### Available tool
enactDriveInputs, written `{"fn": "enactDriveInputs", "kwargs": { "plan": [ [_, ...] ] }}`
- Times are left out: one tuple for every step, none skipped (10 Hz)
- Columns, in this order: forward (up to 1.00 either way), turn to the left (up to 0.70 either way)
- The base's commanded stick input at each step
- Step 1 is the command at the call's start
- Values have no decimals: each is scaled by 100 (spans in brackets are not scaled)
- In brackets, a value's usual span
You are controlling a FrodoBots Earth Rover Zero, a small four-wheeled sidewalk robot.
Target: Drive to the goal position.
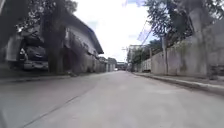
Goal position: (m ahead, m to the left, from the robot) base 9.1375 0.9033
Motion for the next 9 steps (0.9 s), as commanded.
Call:
{"fn": "enactDriveInputs", "kwargs": {
  "plan": [
    [70,0],
    [70,0],
    [70,0],
    [70,0],
    [70,0],
    [70,0],
    [70,-7],
    [70,-35],
    [70,-35]
  ]
}}
